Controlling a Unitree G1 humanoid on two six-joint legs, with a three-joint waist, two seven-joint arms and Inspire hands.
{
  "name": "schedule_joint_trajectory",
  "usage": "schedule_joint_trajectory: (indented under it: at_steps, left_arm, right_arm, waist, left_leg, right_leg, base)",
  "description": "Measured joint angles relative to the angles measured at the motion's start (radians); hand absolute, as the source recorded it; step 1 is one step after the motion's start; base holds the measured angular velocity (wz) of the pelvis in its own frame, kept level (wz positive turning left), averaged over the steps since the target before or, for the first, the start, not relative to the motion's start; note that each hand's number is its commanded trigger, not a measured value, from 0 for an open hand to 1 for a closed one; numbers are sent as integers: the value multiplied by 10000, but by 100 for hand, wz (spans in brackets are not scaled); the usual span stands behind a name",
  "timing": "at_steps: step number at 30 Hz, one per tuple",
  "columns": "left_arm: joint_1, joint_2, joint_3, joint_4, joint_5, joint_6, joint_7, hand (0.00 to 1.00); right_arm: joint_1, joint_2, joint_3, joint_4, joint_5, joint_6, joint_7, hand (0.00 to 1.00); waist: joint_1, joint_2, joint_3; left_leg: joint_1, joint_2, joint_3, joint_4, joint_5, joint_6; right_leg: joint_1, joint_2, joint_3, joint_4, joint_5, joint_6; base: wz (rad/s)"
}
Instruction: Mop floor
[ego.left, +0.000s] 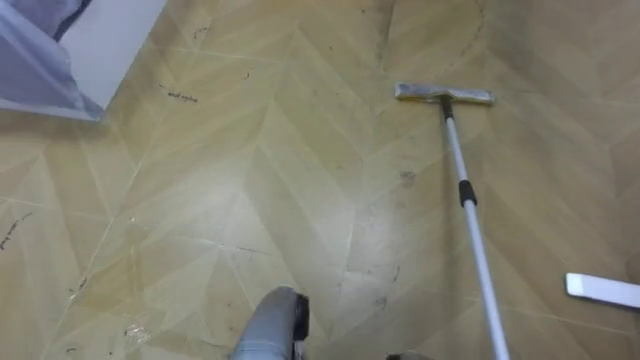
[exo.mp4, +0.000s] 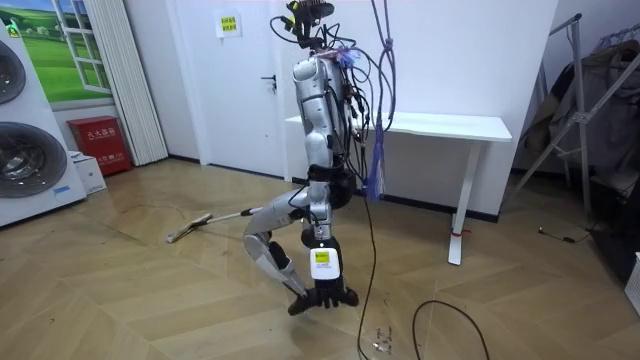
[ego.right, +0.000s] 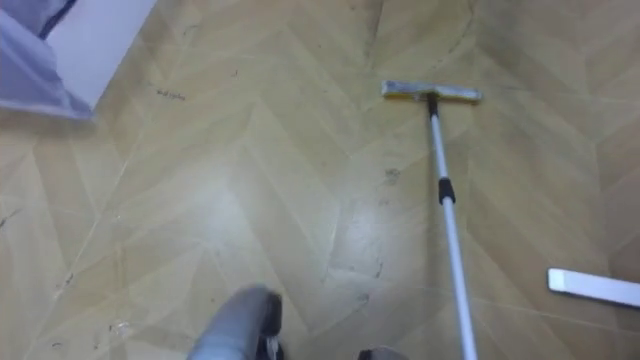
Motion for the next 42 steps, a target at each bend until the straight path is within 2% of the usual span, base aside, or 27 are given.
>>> schedule_joint_trajectory:
  at_steps: [2,6,7,8,9,10,12,14,16,18,20,23,24,25,27,28,29,31,32,33,36,37,38,39,40,41,42]
  left_arm:
    - [15,5,-6,-136,-9,-147,-95,0]
    - [-109,120,31,-367,296,-79,-463,0]
    - [-147,134,28,-362,301,-6,-481,0]
    - [-398,153,32,-281,288,87,-499,0]
    - [-449,166,34,-264,286,109,-501,0]
    - [-679,173,34,-218,281,138,-483,0]
    - [-813,128,104,-504,394,-17,-363,0]
    - [-723,205,102,-865,407,-154,-150,0]
    - [-624,279,8,-1179,410,-195,45,0]
    - [-595,296,-6,-1269,409,-209,52,0]
    - [-383,121,37,-1276,474,-153,55,0]
    - [-104,-31,24,-1254,540,280,146,0]
    - [-91,-27,17,-1258,451,350,181,0]
    - [-94,-5,14,-1250,286,426,262,0]
    - [-87,39,-4,-1263,-167,408,534,0]
    - [-113,75,-174,-1336,-517,350,671,0]
    - [-121,173,-407,-1596,-741,277,686,0]
    - [-112,399,-576,-1943,-873,178,684,0]
    - [-90,449,-554,-1969,-757,156,689,0]
    - [8,448,-540,-1991,-597,166,619,0]
    - [54,439,-533,-1931,-14,231,320,0]
    - [68,446,-482,-1918,-3,239,144,0]
    - [-13,430,-477,-1905,14,243,-1,0]
    - [-123,403,-430,-1925,81,231,-26,0]
    - [-250,314,-348,-1948,361,163,-23,0]
    - [-275,226,-342,-2050,453,100,9,0]
    - [-285,191,-337,-2075,539,66,41,0]
  right_arm:
    - [-773,-34,209,-26,288,-89,69,100]
    - [-1277,-221,469,-224,910,-123,334,100]
    - [-1161,-248,482,-274,943,-140,360,100]
    - [-841,-369,476,-324,1051,-193,415,100]
    - [-684,-454,492,-291,1076,-196,450,100]
    - [-319,-714,531,-155,1129,-220,530,100]
    - [954,-1223,753,7,1055,-196,407,100]
    - [1663,-1198,783,-21,1112,-177,161,100]
    - [2303,-886,785,-24,1294,-105,-20,100]
    - [2727,-475,777,-24,1514,-2,-150,100]
    - [2860,-171,691,2,1643,334,-153,100]
    - [2633,-146,358,23,1258,737,-151,100]
    - [2509,-173,335,41,1220,806,-160,100]
    - [2032,-304,267,96,1013,990,-164,100]
    - [955,-557,209,148,627,1127,-183,100]
    - [103,-792,340,139,585,1118,-189,100]
    - [-844,-1021,403,63,605,1070,-202,100]
    - [-1837,-1190,776,-151,869,632,-233,100]
    - [-2315,-1209,790,-411,1040,305,-219,100]
    - [-2579,-1197,763,-539,1192,124,-132,100]
    - [-2366,-1205,804,-574,1585,124,82,100]
    - [-1894,-1209,861,-597,1876,121,198,100]
    - [-1214,-1286,895,-579,2132,99,309,100]
    - [-842,-1326,900,-520,2237,86,347,100]
    - [-198,-1372,962,-176,2302,20,399,100]
    - [532,-1410,1013,49,2275,13,334,100]
    - [898,-1410,1071,53,2271,12,257,100]
  waist:
    - [46,-128,61]
    - [66,36,15]
    - [49,137,-39]
    - [31,139,-69]
    - [32,106,-80]
    - [-166,141,-92]
    - [-208,600,-242]
    - [-279,944,-236]
    - [-518,1123,-282]
    - [-574,1129,-295]
    - [-546,1118,-290]
    - [-546,983,-224]
    - [-537,940,-211]
    - [-514,906,-193]
    - [-369,603,-148]
    - [-192,412,-141]
    - [-116,243,-46]
    - [163,-88,157]
    - [411,-237,227]
    - [459,-222,183]
    - [609,-122,130]
    - [570,-80,81]
    - [436,-52,-12]
    - [389,-58,-14]
    - [361,-32,-37]
    - [267,173,-171]
    - [228,280,-238]
  left_leg:
    - [60,-15,98,-1116,-409,-39]
    - [1957,-7,74,-7604,-584,-30]
    - [2168,-31,101,-7965,-1034,113]
    - [2416,-237,208,-8223,-1664,549]
    - [2463,-320,288,-8232,-1900,690]
    - [2550,-720,300,-8131,-2219,892]
    - [2965,-971,253,-7700,-3063,1268]
    - [3295,-937,103,-7636,-3538,1308]
    - [3567,-960,8,-7780,-3792,1347]
    - [3839,-963,-5,-8061,-3965,1305]
    - [4499,-970,-276,-8544,-4241,1098]
    - [5595,-896,-579,-8566,-4798,723]
    - [5589,-843,-517,-8153,-4788,678]
    - [5228,-600,-372,-6841,-4404,224]
    - [4317,-260,-203,-4540,-2736,-102]
    - [3631,-153,-87,-3440,-1258,-254]
    - [2811,-31,-29,-2591,-733,-206]
    - [1627,205,197,-2389,-1062,94]
    - [1261,308,340,-3429,-1476,100]
    - [1233,285,376,-5104,-1722,0]
    - [1679,284,360,-8533,-1598,22]
    - [1831,233,408,-8673,-1389,599]
    - [2071,33,570,-8514,-1847,1010]
    - [2219,-104,692,-8475,-2024,1123]
    - [2573,-373,932,-8383,-2463,1332]
    - [2948,-623,941,-8314,-2878,1456]
    - [3121,-703,911,-8336,-3031,1501]
  right_leg:
    - [12,24,155,-62,-11,130]
    - [179,236,186,-551,-205,540]
    - [282,213,176,-678,-235,599]
    - [466,8,123,-975,-225,750]
    - [490,-100,163,-919,-185,853]
    - [188,-342,316,-52,296,1011]
    - [-897,-227,1063,2278,2633,1224]
    - [-1891,138,1264,2991,2801,1269]
    - [-2946,317,1243,2496,2795,1277]
    - [-3635,314,1218,728,2819,1303]
    - [-3755,357,1078,-2149,3223,1089]
    - [-3021,257,662,-3034,3923,925]
    - [-2875,213,543,-2883,3872,882]
    - [-2662,251,372,-2423,3454,744]
    - [-2559,318,396,-1680,2808,416]
    - [-2519,399,493,-1358,2464,276]
    - [-2481,486,540,-1083,2131,228]
    - [-2398,557,552,-752,1741,178]
    - [-2147,678,565,-738,1496,175]
    - [-1752,750,512,-849,1233,232]
    - [-653,844,289,-1417,703,360]
    - [-98,790,263,-1744,468,551]
    - [270,653,395,-1766,312,722]
    - [282,506,519,-1548,348,795]
    - [213,201,772,-762,707,1283]
    - [96,24,807,49,1436,1464]
    - [-12,-25,848,441,1861,1442]
  base:
    - [-16]
    - [-1]
    - [0]
    - [8]
    - [27]
    - [45]
    - [28]
    - [-8]
    - [9]
    - [-5]
    - [-20]
    - [1]
    - [21]
    - [4]
    - [-14]
    - [-15]
    - [-13]
    - [-12]
    - [-6]
    - [0]
    - [16]
    - [47]
    - [63]
    - [71]
    - [44]
    - [26]
    - [-6]
